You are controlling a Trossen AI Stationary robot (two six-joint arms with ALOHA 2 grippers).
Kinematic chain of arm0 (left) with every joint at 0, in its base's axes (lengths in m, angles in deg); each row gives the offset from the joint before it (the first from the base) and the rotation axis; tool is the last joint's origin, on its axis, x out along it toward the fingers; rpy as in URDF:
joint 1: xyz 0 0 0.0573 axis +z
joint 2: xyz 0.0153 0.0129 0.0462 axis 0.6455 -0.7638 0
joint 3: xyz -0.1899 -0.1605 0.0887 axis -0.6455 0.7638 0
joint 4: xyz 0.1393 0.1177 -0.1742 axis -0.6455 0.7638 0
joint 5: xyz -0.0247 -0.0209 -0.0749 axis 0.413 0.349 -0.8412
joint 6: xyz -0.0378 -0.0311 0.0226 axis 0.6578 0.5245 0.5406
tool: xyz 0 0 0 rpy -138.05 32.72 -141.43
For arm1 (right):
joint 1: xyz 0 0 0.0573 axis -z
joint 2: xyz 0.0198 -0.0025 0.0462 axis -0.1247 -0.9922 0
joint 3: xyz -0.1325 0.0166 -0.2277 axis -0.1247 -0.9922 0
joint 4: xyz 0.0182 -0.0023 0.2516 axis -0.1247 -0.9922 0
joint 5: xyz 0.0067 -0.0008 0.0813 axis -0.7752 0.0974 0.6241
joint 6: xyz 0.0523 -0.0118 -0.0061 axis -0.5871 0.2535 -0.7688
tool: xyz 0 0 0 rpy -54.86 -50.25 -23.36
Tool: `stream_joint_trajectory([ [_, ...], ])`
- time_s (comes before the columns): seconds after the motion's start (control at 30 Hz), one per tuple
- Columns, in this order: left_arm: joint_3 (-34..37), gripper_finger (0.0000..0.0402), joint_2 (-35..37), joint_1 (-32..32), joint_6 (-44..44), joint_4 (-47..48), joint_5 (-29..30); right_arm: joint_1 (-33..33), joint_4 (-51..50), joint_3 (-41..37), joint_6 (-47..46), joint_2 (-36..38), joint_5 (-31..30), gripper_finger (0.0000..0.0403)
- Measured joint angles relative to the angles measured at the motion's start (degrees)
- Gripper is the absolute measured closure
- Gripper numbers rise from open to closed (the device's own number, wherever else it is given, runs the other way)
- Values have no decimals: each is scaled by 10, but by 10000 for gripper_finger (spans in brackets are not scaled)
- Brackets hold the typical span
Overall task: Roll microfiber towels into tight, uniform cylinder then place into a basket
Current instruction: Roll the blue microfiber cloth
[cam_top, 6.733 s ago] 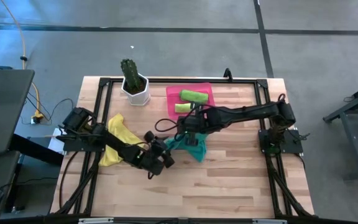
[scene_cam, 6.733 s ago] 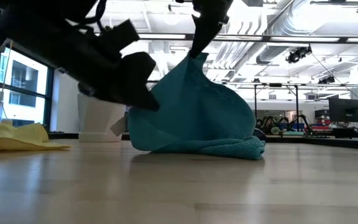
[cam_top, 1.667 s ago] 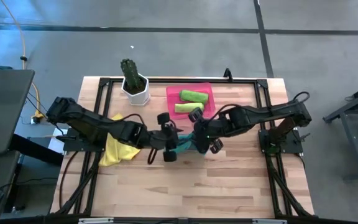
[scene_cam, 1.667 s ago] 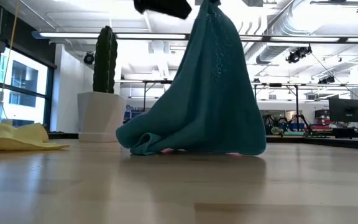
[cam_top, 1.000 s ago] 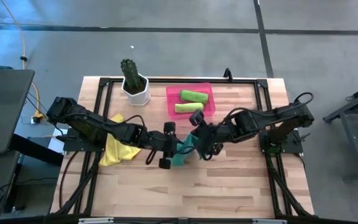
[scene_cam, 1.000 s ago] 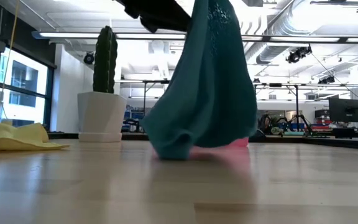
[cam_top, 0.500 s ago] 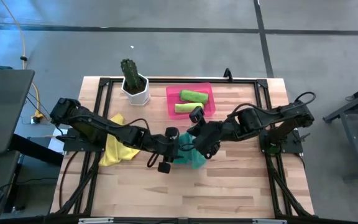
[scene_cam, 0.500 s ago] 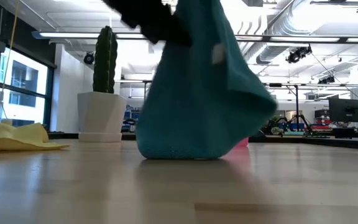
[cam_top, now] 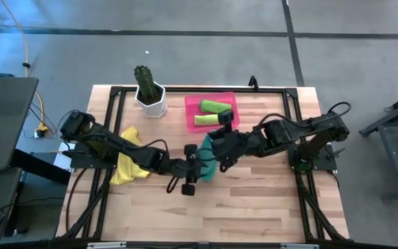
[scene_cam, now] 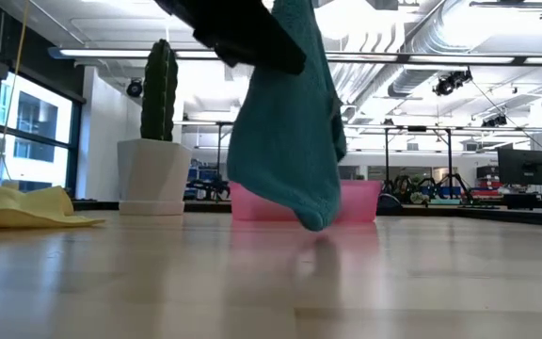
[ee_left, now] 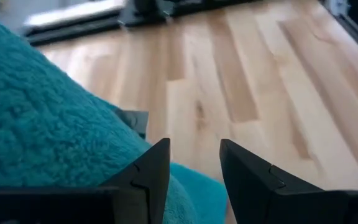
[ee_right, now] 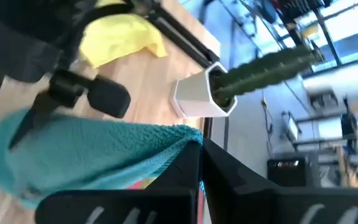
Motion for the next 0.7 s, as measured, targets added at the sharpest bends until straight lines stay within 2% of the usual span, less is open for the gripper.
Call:
stream_joint_trajectory([
  [0.17, -7, 271, 1, -15, 15, 0, 76, 19, 28, 0, -105, 0, -14, 403],
  [0.37, -8, 271, -2, -27, 45, 1, 139, 45, 29, 0, -135, 0, -2, 403],
  [0.57, -8, 271, -2, -32, 52, 4, 202, 60, 35, 0, -215, 0, -2, 403],
  [0.7, -8, 271, -2, -28, 56, 8, 263, 63, 35, 0, -227, 0, 15, 403],
])
